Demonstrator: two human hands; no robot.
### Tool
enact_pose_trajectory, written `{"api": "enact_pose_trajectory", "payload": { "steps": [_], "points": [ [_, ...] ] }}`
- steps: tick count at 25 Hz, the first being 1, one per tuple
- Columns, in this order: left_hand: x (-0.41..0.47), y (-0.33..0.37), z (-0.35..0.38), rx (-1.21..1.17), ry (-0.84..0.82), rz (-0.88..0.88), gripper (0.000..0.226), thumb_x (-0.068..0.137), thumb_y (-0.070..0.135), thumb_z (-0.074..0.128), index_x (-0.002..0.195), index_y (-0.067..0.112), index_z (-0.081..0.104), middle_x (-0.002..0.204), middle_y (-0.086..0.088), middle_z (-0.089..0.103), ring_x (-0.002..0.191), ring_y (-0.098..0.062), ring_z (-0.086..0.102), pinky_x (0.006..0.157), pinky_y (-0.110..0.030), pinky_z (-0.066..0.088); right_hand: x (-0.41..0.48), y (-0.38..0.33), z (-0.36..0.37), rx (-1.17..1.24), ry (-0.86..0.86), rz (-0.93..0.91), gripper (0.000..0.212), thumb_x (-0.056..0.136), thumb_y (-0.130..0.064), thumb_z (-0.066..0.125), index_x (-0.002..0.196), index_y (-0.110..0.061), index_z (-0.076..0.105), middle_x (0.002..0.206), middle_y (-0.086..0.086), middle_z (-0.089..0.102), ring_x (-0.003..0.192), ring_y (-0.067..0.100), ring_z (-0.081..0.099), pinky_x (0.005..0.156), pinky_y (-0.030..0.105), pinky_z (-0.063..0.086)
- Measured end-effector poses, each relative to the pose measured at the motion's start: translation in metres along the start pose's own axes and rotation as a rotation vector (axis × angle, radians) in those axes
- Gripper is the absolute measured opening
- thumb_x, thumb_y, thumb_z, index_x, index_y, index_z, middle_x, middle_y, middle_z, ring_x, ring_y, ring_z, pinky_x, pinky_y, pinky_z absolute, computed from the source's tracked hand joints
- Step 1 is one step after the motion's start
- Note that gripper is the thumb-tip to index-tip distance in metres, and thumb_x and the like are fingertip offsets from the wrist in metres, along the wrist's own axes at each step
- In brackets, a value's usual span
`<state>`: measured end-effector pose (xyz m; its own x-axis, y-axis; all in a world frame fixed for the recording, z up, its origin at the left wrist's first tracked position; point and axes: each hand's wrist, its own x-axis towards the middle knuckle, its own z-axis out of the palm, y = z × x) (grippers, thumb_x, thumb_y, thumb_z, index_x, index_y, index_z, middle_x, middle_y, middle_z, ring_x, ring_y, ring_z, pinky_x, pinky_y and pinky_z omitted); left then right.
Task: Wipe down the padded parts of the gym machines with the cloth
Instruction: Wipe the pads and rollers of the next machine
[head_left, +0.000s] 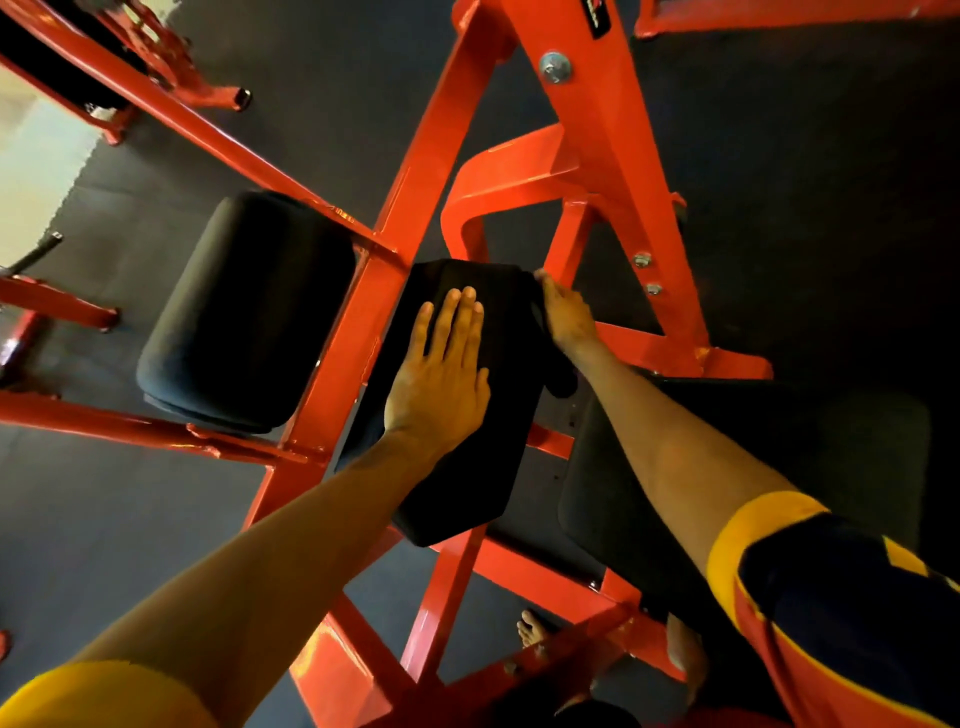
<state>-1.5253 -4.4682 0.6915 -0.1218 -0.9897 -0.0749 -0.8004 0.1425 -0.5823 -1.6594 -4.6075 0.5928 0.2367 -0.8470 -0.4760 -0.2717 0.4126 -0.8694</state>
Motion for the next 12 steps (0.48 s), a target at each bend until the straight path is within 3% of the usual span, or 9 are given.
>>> {"api": "enact_pose_trajectory", "payload": {
  "steps": [3,6,8,10,12],
  "points": [
    [0.000,0.000,0.000,0.009,0.002,0.000,0.074,0.105,0.041,0.017,0.158,-0.005,-0.006,0.167,-0.024,-0.008,0.156,-0.038,-0.007,0.127,-0.053,0.000,-0.009,0.027,0.011,0.215,0.069,0.031,0.042,0.110,-0.036,0.039,0.134,-0.012,0.064,0.137,0.016,0.063,0.133,0.032,0.054,0.112,0.039,0.039],
    [0.000,0.001,-0.002,0.006,-0.001,0.006,0.074,0.104,0.039,0.019,0.158,-0.004,-0.006,0.167,-0.024,-0.007,0.156,-0.038,-0.005,0.127,-0.053,0.002,-0.033,0.019,0.037,0.119,0.302,0.105,0.047,0.106,-0.050,0.044,0.144,-0.025,0.055,0.145,0.013,0.054,0.137,0.033,0.047,0.112,0.046,0.039],
    [0.000,0.001,-0.002,0.029,-0.004,0.012,0.074,0.104,0.039,0.019,0.158,-0.005,-0.006,0.167,-0.025,-0.006,0.156,-0.038,-0.005,0.127,-0.053,0.002,-0.076,0.013,0.062,0.038,0.427,-0.043,0.053,0.103,-0.049,0.049,0.151,-0.029,0.046,0.158,0.012,0.039,0.148,0.030,0.033,0.117,0.043,0.031],
    [-0.001,0.000,-0.005,0.031,-0.014,0.018,0.075,0.103,0.039,0.019,0.158,-0.005,-0.006,0.167,-0.025,-0.007,0.156,-0.038,-0.006,0.127,-0.053,0.002,-0.105,0.021,0.076,0.011,0.428,-0.185,0.058,0.102,-0.049,0.050,0.156,-0.030,0.039,0.166,0.014,0.027,0.154,0.029,0.021,0.122,0.040,0.022],
    [-0.002,0.000,-0.005,0.053,-0.007,0.020,0.075,0.103,0.040,0.019,0.158,-0.004,-0.005,0.167,-0.025,-0.006,0.156,-0.037,-0.005,0.127,-0.053,0.003,-0.096,0.033,0.070,0.030,0.387,-0.159,0.063,0.101,-0.052,0.050,0.158,-0.032,0.034,0.167,0.012,0.024,0.155,0.028,0.020,0.122,0.040,0.021]
  ]
}}
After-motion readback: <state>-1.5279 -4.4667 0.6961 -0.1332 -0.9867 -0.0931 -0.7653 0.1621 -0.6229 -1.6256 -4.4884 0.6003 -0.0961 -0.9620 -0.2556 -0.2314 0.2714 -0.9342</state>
